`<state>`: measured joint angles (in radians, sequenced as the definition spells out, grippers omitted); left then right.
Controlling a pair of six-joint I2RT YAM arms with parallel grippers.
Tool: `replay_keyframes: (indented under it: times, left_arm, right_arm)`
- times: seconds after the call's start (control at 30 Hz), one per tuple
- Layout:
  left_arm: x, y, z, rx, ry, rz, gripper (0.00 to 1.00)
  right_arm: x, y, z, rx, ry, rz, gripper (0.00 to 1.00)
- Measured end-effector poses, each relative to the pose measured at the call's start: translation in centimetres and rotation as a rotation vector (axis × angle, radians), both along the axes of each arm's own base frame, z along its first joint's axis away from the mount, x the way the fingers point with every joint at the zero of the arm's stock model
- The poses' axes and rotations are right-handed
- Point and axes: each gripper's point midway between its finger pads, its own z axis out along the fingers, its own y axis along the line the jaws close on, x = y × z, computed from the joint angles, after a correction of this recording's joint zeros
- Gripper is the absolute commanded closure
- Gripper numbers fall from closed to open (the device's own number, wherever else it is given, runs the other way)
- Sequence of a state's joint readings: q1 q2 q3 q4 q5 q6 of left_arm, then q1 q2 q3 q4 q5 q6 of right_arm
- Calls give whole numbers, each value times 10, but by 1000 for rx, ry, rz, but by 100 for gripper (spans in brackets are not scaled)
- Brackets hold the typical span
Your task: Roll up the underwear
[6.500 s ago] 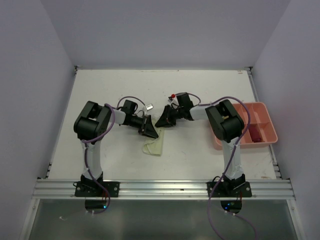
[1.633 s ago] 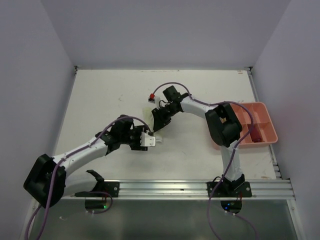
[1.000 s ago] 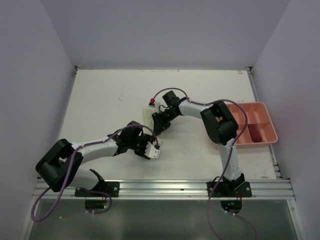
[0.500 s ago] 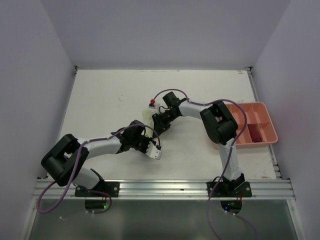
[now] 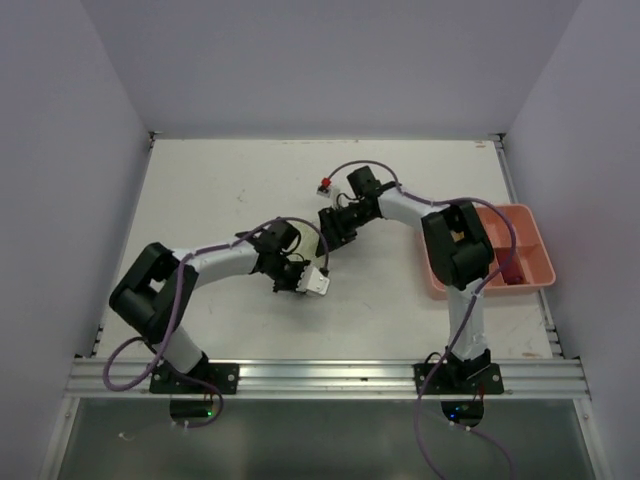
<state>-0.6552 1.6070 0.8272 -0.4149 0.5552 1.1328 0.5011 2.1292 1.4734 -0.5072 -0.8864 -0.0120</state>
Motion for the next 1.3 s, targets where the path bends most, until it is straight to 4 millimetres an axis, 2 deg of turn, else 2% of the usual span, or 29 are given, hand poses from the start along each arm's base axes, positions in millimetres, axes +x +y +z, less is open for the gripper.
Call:
replay_keyframes:
  times: [0.07, 0.17, 0.2, 0.23, 0.27, 0.33, 0.47, 0.5, 0.57, 0.63, 0.73, 0.77, 0.8, 0.9, 0.97, 1.1, 1.2, 1.3]
  left_arm:
    - [4, -1, 1, -2, 102, 22, 100]
    - [15, -1, 3, -14, 260, 60, 100]
    - [19, 0, 3, -19, 308, 73, 100]
    - [21, 1, 3, -23, 352, 83, 100]
    - [23, 2, 4, -26, 380, 88, 100]
    - [25, 6, 4, -29, 444, 91, 100]
    - [26, 10, 5, -27, 560, 88, 100]
    - [27, 10, 5, -28, 595, 88, 100]
    - [30, 8, 4, -40, 675, 100, 100]
    - [31, 7, 4, -62, 765, 132, 100]
    - [32, 7, 3, -90, 868, 175, 100]
    - [33, 7, 3, -93, 896, 188, 100]
    - [33, 6, 3, -94, 922, 201, 100]
    - [34, 5, 3, -90, 979, 230, 100]
    - [34, 5, 2, -79, 1002, 245, 100]
    - [36, 5, 2, -64, 1042, 273, 100]
    - [36, 5, 2, -55, 1059, 285, 100]
    - [36, 5, 2, -48, 1072, 295, 100]
  right_arm:
    - [25, -20, 12, -8, -73, -55, 34]
    - [64, -59, 40, -44, -251, -132, 30]
    - [73, -71, 54, -55, -324, -145, 24]
    - [80, -80, 69, -67, -395, -151, 8]
    - [84, -87, 85, -74, -469, -153, 1]
    - [87, -94, 124, -76, -635, -145, 1]
    - [74, -101, 197, -63, -919, -89, 1]
    - [70, -102, 208, -60, -965, -53, 1]
    - [60, -101, 215, -54, -1013, 26, 1]
    - [44, -99, 203, -56, -1006, 111, 2]
    - [1, -86, 156, -74, -955, 248, 10]
    - [-21, -78, 135, -84, -933, 316, 13]
    - [-52, -66, 110, -89, -896, 413, 17]
    - [-108, -46, 68, -80, -822, 577, 18]
    - [-114, -41, 53, -88, -823, 601, 18]
    - [-95, -27, 40, -109, -911, 598, 16]
    - [-80, -10, 31, -104, -1014, 633, 19]
    - [-76, 2, 12, -105, -1089, 701, 25]
